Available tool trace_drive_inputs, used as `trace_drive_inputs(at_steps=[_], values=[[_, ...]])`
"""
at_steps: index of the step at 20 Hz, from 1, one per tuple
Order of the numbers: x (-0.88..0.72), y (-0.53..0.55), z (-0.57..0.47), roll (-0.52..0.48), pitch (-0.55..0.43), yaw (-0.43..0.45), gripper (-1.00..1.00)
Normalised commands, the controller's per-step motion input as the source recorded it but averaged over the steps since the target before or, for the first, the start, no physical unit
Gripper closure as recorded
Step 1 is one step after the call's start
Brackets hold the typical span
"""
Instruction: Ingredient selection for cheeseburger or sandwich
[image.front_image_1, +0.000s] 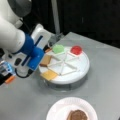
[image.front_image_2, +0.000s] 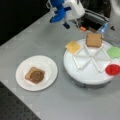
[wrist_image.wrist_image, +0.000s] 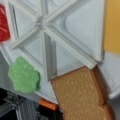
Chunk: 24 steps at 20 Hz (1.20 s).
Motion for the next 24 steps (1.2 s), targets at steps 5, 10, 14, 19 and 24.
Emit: trace_drive_inputs(at_steps=[5, 10, 14, 19, 24], values=[[0.15, -0.25, -0.15, 0.495, -0.020, 0.160, -1.00], [0.16, -0.27, -0.23, 0.451, -0.049, 0.154, -1.00], [0.17, -0.28, -0.33, 0.366, -0.069, 0.118, -1.00], [0.16, -0.29, -0.36, 0.408, -0.041, 0.113, -1.00], [0.15, -0.34, -0.22, 0.454, -0.032, 0.145, -1.00]])
